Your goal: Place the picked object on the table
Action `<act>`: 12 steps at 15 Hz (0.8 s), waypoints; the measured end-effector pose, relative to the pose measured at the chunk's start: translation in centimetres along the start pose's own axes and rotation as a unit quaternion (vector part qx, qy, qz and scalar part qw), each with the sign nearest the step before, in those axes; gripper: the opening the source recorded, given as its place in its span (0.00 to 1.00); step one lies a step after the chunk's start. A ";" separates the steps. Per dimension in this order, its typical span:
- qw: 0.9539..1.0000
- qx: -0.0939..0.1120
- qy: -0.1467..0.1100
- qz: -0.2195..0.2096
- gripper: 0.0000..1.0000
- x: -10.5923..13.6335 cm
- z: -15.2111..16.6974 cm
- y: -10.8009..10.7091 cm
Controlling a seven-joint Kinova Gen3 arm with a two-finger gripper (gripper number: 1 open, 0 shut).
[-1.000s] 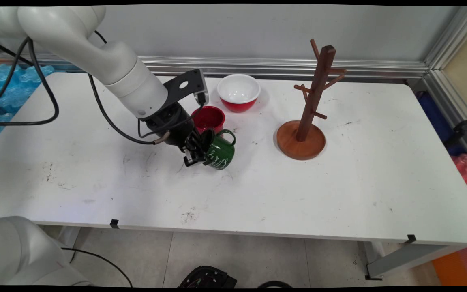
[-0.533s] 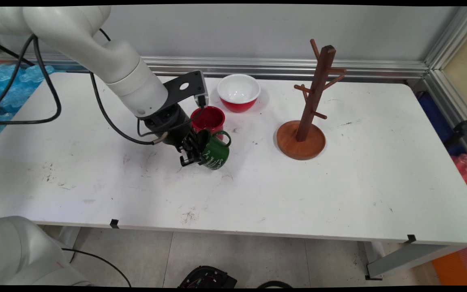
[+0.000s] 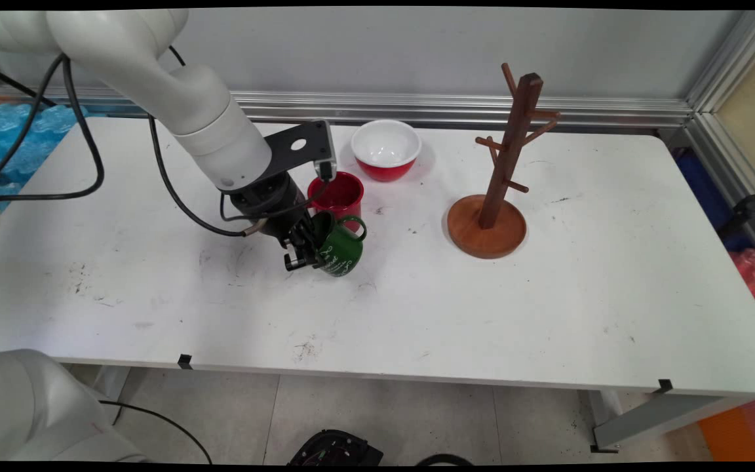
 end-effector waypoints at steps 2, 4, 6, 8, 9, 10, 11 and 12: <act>1.000 0.001 -0.006 0.004 0.00 0.2 0.2 0.0; 1.000 0.002 -0.010 0.008 0.00 0.4 0.4 0.0; 1.000 0.004 -0.014 0.012 0.00 0.8 0.7 0.1; 1.000 0.005 -0.018 0.016 0.00 1.1 1.1 0.1; 1.000 0.006 -0.019 0.018 0.00 1.3 1.3 0.1; 1.000 0.007 -0.021 0.020 0.00 1.5 1.4 0.1; 1.000 0.008 -0.022 0.021 0.00 1.6 1.6 0.1; 0.999 0.008 -0.023 0.022 0.00 1.7 1.7 0.1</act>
